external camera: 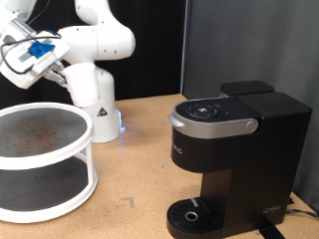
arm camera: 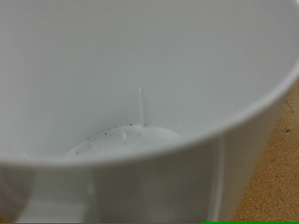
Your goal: Make a cup of coffee with the keurig machine
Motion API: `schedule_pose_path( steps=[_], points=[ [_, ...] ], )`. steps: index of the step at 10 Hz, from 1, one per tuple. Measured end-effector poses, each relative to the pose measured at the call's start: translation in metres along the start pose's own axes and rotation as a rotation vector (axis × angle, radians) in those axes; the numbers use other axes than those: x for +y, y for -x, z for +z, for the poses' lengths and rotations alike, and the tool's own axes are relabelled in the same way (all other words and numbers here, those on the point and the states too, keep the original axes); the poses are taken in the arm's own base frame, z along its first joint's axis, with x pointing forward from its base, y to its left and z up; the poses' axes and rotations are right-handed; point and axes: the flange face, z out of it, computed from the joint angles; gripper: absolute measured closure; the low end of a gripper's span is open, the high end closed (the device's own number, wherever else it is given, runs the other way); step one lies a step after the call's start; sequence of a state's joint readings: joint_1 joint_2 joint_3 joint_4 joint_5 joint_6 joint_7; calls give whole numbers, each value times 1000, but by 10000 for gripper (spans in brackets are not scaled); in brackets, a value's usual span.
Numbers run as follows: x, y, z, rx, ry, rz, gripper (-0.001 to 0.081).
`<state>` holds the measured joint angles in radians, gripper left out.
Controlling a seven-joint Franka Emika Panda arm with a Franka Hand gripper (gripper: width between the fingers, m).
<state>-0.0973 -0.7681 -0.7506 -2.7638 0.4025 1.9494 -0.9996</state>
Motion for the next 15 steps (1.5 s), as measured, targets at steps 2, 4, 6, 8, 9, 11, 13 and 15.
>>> schedule_pose_path(
  steps=[2, 4, 6, 8, 9, 11, 13, 15],
  points=[
    [-7, -16, 24, 28, 61, 9, 731],
    [-13, -36, 46, 68, 103, 14, 731],
    [-18, -54, 69, 87, 107, 18, 731],
    [-22, -65, 90, 76, 106, 15, 731],
    [-22, -68, 94, 67, 105, 11, 731],
    [-22, -67, 94, 59, 83, 17, 731],
    [-19, -62, 101, 30, 77, 29, 731],
    [-9, -59, 121, 4, 144, 43, 731]
  ],
)
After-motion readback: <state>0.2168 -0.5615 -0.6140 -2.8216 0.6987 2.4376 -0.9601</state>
